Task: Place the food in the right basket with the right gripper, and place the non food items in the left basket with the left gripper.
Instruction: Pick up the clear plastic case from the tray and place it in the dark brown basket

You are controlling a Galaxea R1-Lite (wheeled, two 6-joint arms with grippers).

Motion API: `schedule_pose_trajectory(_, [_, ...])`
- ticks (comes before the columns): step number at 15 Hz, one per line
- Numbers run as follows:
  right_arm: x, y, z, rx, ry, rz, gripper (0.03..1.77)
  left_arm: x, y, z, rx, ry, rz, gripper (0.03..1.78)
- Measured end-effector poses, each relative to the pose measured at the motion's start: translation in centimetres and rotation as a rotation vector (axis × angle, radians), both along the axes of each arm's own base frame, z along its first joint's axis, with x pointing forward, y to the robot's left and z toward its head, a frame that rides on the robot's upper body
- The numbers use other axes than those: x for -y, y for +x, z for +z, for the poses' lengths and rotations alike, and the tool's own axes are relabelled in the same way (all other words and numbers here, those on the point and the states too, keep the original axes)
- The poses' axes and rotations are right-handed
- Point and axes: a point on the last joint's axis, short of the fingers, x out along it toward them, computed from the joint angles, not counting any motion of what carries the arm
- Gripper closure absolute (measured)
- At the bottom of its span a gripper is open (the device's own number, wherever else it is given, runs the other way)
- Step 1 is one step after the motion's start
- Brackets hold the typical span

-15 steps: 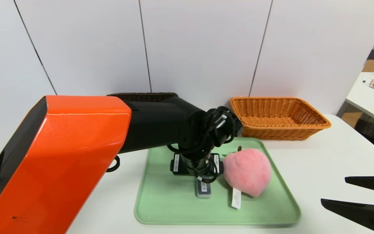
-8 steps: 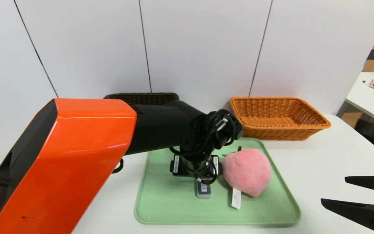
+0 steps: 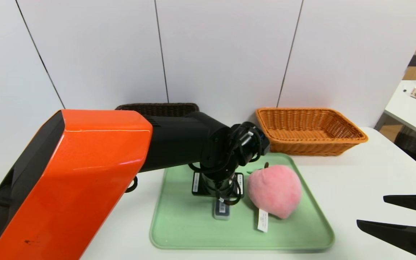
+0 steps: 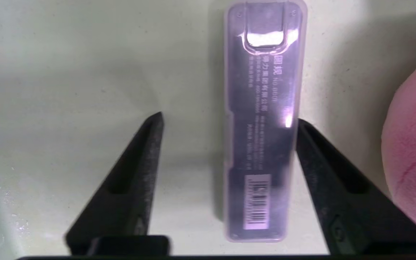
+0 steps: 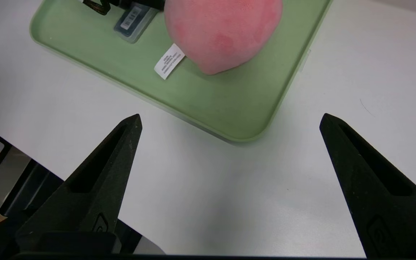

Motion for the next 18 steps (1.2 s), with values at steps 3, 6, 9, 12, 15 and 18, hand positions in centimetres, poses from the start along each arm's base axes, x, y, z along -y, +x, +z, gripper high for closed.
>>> schedule_pose_trajectory(3, [0.0, 0.0, 0.0, 0.000, 0.000, 0.000, 0.10, 0.0, 0.0, 0.2, 0.001, -0.004, 0.001, 1.03])
schedule_pose_trajectory(6, [0.0, 0.0, 0.0, 0.002, 0.000, 0.000, 0.10, -0.1, -0.1, 0.3, 0.002, -0.007, 0.001, 1.26])
schedule_pose_trajectory(9, [0.0, -0.1, 0.0, 0.003, 0.000, -0.001, 0.10, -0.3, -0.3, 1.1, 0.015, -0.017, -0.005, 1.26])
schedule_pose_trajectory(12, [0.0, -0.1, 0.0, 0.003, 0.001, -0.002, 0.10, -1.3, -0.9, 3.7, 0.061, -0.034, -0.023, 1.26])
schedule_pose_trajectory(15, [0.1, -0.1, 0.0, 0.004, 0.002, -0.002, 0.10, -3.7, -1.9, 8.1, 0.162, -0.031, -0.080, 1.26])
schedule_pose_trajectory(18, [0.1, -0.2, 0.0, 0.005, 0.002, -0.004, 0.10, -7.9, -2.6, 13.0, 0.291, 0.019, -0.190, 1.26])
